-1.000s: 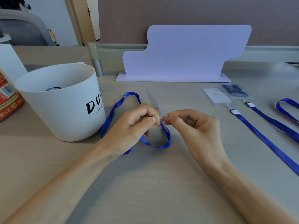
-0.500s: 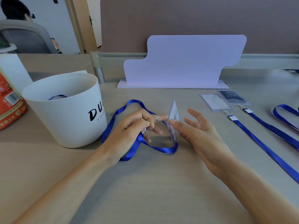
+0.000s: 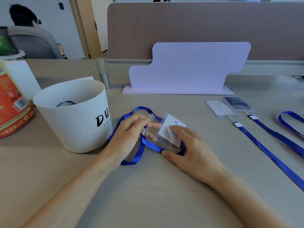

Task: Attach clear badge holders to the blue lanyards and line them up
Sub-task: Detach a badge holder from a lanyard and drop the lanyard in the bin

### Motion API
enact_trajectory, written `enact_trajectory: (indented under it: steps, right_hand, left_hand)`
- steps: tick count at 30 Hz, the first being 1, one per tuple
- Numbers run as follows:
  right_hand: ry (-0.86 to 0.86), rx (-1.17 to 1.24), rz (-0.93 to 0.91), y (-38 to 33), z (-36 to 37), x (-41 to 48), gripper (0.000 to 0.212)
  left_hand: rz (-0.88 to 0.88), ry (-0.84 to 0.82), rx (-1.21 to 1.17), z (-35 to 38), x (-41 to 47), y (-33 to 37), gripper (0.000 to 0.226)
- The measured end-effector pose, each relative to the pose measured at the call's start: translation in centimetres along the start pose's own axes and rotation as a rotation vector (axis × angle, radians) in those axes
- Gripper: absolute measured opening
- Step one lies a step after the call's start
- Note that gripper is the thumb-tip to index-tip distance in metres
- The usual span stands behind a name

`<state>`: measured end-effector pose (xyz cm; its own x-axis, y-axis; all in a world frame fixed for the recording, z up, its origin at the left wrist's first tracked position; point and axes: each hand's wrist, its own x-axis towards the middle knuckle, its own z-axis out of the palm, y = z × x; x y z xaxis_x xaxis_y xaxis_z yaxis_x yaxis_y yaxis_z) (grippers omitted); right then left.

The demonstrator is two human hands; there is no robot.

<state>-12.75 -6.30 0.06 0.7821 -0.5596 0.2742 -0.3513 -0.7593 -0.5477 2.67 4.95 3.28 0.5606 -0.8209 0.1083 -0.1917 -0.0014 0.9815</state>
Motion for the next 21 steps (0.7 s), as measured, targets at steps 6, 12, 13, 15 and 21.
enact_trajectory:
  steps: [6, 12, 13, 15, 21]
  right_hand:
    - [0.101, -0.177, -0.116, -0.1, 0.4, 0.2, 0.026]
    - [0.262, 0.004, -0.008, 0.7, -0.7, 0.6, 0.035]
    - [0.272, 0.002, 0.008, 0.9, -1.0, 0.6, 0.035]
    - [0.263, -0.067, 0.041, 1.3, -1.3, 0.6, 0.035]
    - [0.072, -0.306, 0.211, 2.4, -2.0, 0.8, 0.039]
  left_hand:
    - [0.028, -0.018, -0.008, 0.3, -0.2, 0.0, 0.023]
    - [0.064, 0.057, 0.166, 0.2, -0.3, -0.3, 0.020]
    - [0.074, 0.074, 0.182, 0.1, -0.3, -0.3, 0.018]
    - [0.079, 0.110, 0.161, 0.0, -0.2, -0.2, 0.017]
    - [0.112, 0.141, 0.076, -0.4, -0.1, 0.5, 0.018]
